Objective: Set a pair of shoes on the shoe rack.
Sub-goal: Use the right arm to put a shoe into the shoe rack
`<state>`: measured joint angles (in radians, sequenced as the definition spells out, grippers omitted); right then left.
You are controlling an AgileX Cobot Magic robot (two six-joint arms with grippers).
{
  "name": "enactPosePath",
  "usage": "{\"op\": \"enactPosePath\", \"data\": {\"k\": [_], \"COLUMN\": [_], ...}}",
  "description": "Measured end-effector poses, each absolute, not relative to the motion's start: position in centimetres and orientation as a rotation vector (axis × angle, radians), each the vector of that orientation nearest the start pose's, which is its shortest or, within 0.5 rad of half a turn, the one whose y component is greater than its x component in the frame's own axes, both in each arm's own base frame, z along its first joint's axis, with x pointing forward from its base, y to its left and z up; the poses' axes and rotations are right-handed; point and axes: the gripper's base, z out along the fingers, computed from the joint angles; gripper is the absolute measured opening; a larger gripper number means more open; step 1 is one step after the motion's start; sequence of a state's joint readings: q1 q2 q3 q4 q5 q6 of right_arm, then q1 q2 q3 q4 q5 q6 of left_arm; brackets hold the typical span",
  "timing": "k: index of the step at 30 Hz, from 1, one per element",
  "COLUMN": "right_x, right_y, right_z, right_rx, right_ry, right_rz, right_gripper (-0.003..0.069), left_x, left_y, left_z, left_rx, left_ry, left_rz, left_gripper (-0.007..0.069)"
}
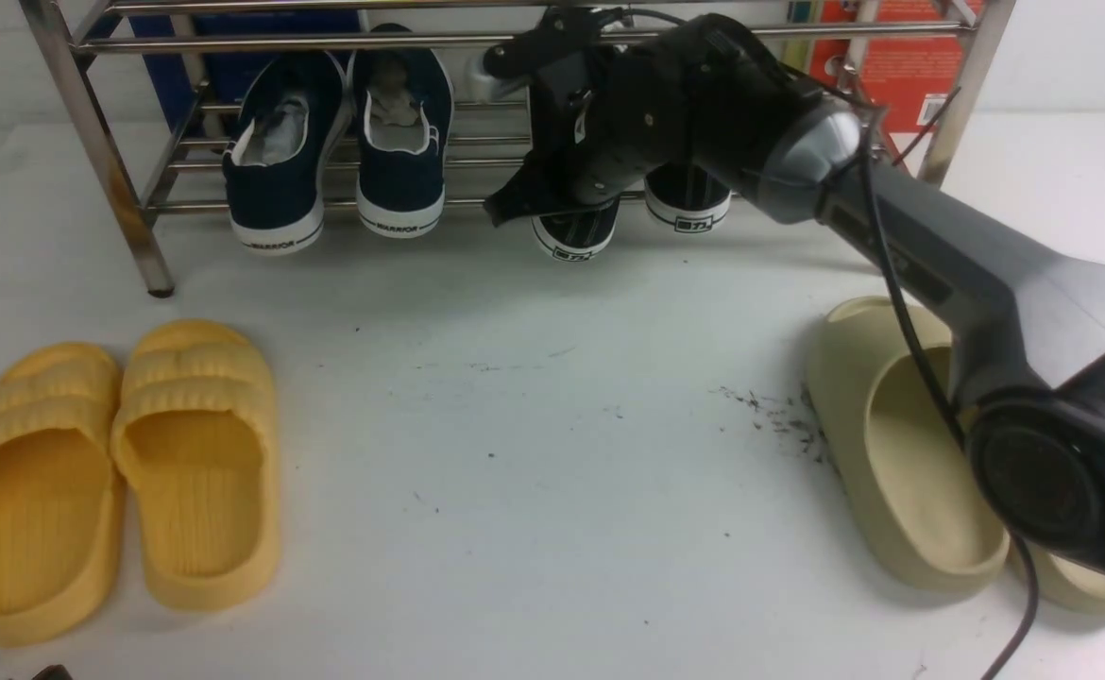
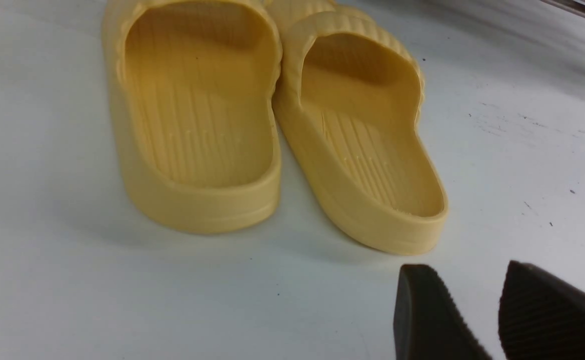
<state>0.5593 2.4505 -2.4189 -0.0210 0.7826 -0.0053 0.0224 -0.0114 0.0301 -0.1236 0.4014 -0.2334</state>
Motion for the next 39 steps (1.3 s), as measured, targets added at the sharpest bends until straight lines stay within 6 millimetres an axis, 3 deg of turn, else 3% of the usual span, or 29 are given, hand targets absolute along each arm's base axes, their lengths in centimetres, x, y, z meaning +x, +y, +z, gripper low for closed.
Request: {"op": "enactPosePath", "data": {"k": [10, 17, 23, 28, 32, 35, 36, 37, 39], "right_x": [47.5, 46.8, 45.3, 42.5, 40.7, 40.4, 40.3, 40.3, 40.0], "right_y": [29.6, 29.4, 28.7, 27.6, 27.0, 27.0, 27.0, 27.1, 27.4], "right_z": [25.6, 28.1, 30.7, 33.8, 34.8, 34.7, 34.6, 34.0, 32.7], "right_rx": [-0.649, -0.575, -0.565, -0.585, -0.63, -0.659, -0.659, -0.667, -0.686], "right_ry": [2.181, 2.164, 2.222, 2.342, 2.454, 2.475, 2.478, 2.5, 2.547], "right_rz": [0.248, 0.291, 0.32, 0.361, 0.39, 0.397, 0.399, 0.404, 0.394], "right_gripper": [0.0234, 0.0376, 0.0392, 0.0349, 0.0264, 0.0162, 0.0162, 0.0098, 0.0036], "left_x": [5.2, 5.2, 5.2, 5.2, 5.2, 5.2, 5.2, 5.2, 5.2], "left_y": [-0.3, -0.3, -0.3, -0.3, -0.3, -0.3, -0.3, -0.3, -0.3], "left_z": [16.8, 16.8, 16.8, 16.8, 16.8, 16.8, 16.8, 16.8, 16.8], "left_rx": [-0.319, -0.319, -0.319, -0.319, -0.319, -0.319, -0.319, -0.319, -0.319], "left_ry": [1.883, 1.883, 1.883, 1.883, 1.883, 1.883, 1.883, 1.883, 1.883], "left_rz": [-0.266, -0.266, -0.266, -0.266, -0.266, -0.266, -0.266, -0.266, -0.266], "left_gripper": [0.0238, 0.0238, 0.0238, 0.0238, 0.0238, 0.0238, 0.0238, 0.0238, 0.0238]}}
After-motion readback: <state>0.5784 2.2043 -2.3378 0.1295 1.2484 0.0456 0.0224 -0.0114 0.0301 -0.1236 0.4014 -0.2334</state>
